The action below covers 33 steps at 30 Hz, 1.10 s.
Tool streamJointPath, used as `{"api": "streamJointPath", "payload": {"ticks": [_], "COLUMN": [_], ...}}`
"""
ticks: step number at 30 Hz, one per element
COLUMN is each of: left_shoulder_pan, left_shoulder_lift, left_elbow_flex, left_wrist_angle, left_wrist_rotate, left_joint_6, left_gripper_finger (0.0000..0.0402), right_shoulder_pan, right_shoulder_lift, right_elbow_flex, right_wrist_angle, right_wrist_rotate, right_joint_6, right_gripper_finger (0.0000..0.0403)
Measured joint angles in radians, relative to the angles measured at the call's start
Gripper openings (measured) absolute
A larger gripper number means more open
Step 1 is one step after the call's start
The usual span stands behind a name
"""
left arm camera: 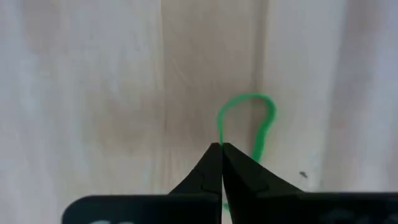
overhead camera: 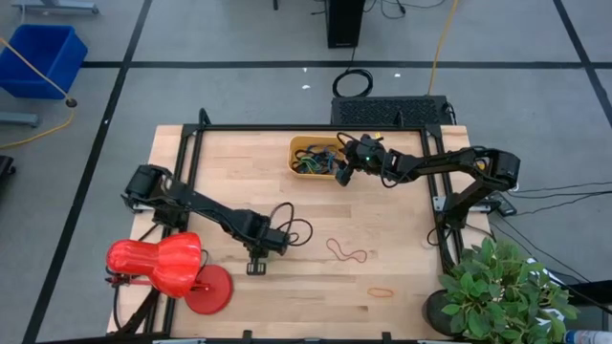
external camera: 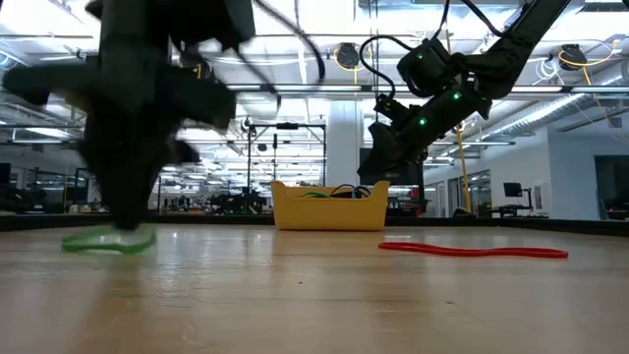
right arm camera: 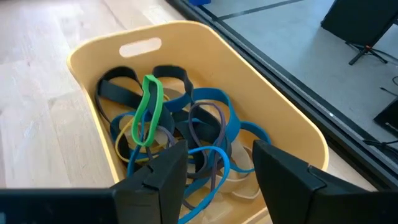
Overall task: Pick and place rubber bands into bin
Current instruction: Put the green rubber band into the yellow bin
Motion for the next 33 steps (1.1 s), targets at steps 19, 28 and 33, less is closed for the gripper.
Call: {"api": "streamJointPath", "payload": {"ticks": [19,28,33], "left_shoulder_pan": [0.15,0.285,0.361], "left_shoulder_lift": [-0.257,-0.273,-0.273], "left_elbow_flex": [0.005,0.006,0.006], "left_wrist_angle": [0.053,0.257,0.351], "left_wrist_rotate": [-0.083,-0.113,-0.106], "left_joint_6": [0.016,0.092,0.145], "left_gripper_finger": [0.0003,0.0004,0.0003], "right_shoulder_pan": [0.001,0.054,0.114], "right_shoulder_lift": [-0.001,-0.048,-0.15], "right_elbow_flex": [0.0,0.0,0.001], "right_wrist_angle": [0.166,0.08,-0.037], "right_wrist_rotate": [0.0,-0.003,-0.003], "right_joint_6": [0.064,0.041,0.041], "right_gripper_finger": [0.0178,0.0174,0.0178]}}
